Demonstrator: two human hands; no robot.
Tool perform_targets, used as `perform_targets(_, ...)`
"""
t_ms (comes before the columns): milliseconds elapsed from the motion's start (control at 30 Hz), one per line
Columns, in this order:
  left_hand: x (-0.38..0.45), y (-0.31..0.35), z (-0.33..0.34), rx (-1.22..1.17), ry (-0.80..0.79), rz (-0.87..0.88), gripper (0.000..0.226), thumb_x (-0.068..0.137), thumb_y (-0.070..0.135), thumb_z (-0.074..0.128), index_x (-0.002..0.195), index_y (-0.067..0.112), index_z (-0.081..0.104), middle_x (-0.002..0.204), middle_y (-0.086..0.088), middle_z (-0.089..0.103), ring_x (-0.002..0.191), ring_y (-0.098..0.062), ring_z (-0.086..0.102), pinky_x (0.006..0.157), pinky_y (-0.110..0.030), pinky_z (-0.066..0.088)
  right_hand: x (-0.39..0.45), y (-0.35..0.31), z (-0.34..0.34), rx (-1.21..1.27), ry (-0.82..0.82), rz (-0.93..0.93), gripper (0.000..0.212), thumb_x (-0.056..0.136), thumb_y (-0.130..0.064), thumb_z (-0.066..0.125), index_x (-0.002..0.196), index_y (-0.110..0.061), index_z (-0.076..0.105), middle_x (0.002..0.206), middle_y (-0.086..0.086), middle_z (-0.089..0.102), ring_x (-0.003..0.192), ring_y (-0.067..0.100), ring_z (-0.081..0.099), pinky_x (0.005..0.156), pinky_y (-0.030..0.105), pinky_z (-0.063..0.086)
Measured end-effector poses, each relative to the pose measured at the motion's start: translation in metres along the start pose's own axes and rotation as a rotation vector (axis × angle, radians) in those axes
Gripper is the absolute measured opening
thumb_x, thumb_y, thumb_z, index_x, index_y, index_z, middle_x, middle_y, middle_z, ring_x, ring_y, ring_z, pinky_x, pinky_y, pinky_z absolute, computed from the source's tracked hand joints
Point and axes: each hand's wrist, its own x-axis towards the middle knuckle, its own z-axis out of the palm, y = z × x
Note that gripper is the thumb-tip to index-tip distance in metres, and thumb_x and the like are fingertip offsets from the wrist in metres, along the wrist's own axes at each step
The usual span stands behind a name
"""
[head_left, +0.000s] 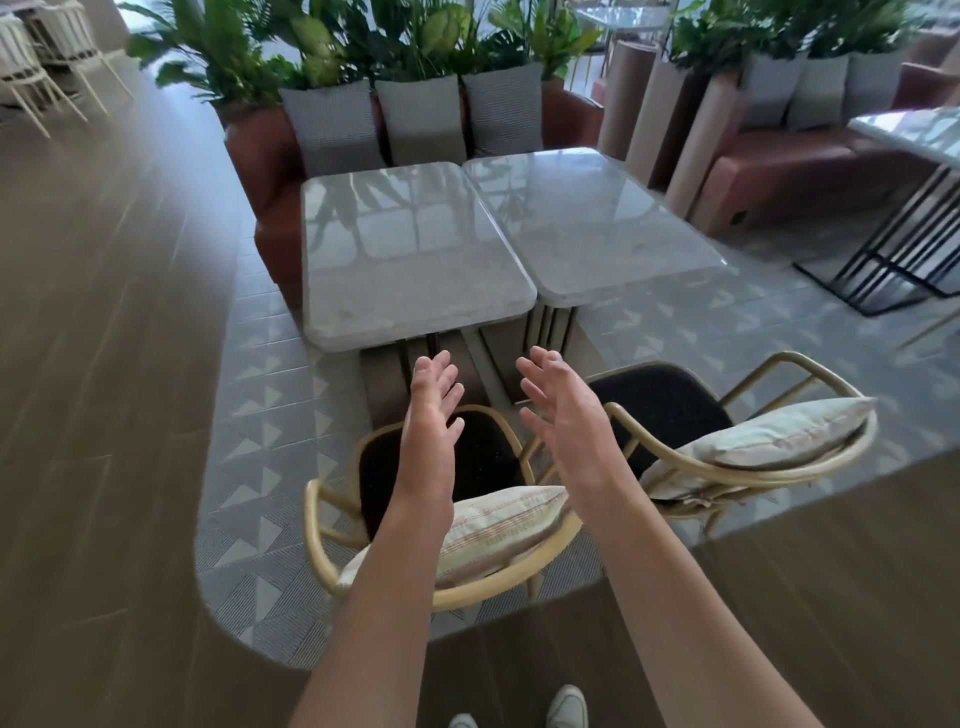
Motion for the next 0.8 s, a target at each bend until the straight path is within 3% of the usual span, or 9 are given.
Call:
perform_targets(167, 0.017, 0.002, 0.026, 0.013, -0.055, -0.002, 0.060, 0.106, 0.055, 0.017, 0.153, 0.026, 0.040, 0.158, 0.000, 0.042, 0.143, -0.014, 0.042, 0.122, -0.045, 0.026, 0.021, -0.015, -0.021, 0.053, 0.091, 0.036, 0.048, 0.106, -0.035, 0.038, 0.151, -0.018, 0.040, 0.150, 0.000, 0.049, 0.141, 0.017, 0.041, 0.119, 0.041, 0.033)
perform_targets(467, 0.055, -0.006, 0.092, 0.023, -0.004, 0.019, 0.062, 0.104, 0.057, 0.016, 0.152, 0.026, 0.042, 0.157, -0.001, 0.043, 0.142, -0.016, 0.043, 0.122, -0.048, 0.026, 0.081, -0.030, -0.100, 0.114, 0.091, 0.040, 0.050, 0.108, -0.034, 0.035, 0.154, -0.016, 0.034, 0.152, 0.003, 0.047, 0.143, 0.020, 0.040, 0.120, 0.045, 0.030)
perform_targets(800, 0.079, -0.051, 0.277, 0.010, 0.095, -0.020, 0.061, 0.106, 0.054, 0.015, 0.153, 0.024, 0.040, 0.158, -0.001, 0.042, 0.142, -0.016, 0.044, 0.122, -0.046, 0.027, 0.155, -0.054, -0.255, 0.073, -0.047, 0.066, 0.041, 0.105, -0.032, 0.039, 0.145, -0.024, 0.042, 0.147, -0.002, 0.051, 0.139, 0.016, 0.043, 0.118, 0.041, 0.032)
